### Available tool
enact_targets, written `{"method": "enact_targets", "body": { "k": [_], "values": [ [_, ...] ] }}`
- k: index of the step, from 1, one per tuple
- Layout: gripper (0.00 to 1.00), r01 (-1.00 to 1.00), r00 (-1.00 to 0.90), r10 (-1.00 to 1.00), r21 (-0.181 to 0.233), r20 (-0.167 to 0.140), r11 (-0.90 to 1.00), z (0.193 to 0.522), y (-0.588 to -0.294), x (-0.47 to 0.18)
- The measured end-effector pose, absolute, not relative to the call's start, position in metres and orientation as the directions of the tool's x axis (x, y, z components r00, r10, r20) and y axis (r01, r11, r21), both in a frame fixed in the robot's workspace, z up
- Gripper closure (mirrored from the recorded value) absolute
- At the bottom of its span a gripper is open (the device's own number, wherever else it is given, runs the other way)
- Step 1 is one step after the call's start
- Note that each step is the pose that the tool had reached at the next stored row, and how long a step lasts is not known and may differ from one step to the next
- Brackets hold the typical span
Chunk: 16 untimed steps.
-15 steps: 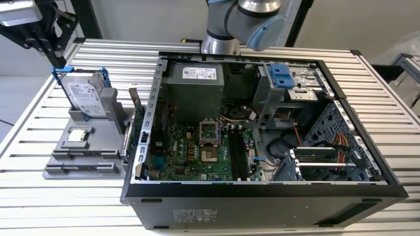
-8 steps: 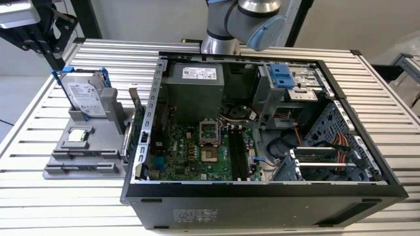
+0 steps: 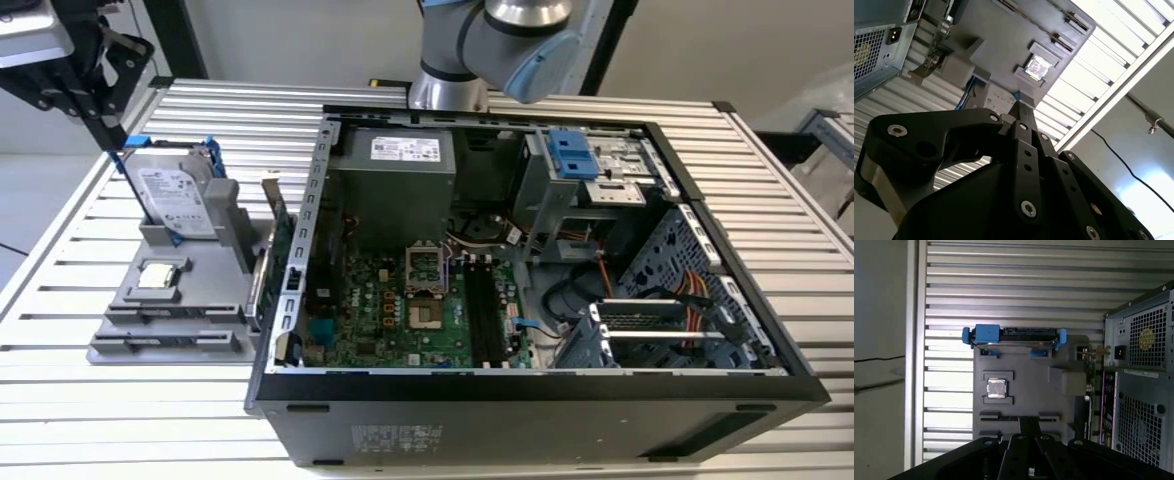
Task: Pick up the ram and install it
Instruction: 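Reach for the ram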
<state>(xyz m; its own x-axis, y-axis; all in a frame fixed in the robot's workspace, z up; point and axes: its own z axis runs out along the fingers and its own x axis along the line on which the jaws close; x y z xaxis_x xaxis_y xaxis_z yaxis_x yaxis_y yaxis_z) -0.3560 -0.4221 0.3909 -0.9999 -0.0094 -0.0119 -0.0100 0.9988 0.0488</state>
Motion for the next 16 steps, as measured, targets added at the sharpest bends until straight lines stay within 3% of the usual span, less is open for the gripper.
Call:
{"method": "enact_targets", "body": {
  "k": [16],
  "values": [
    [1.0, -0.009, -1.0, -0.009, 0.049, -0.001, 0.999, 0.391, -0.441, -0.352]
  ]
}}
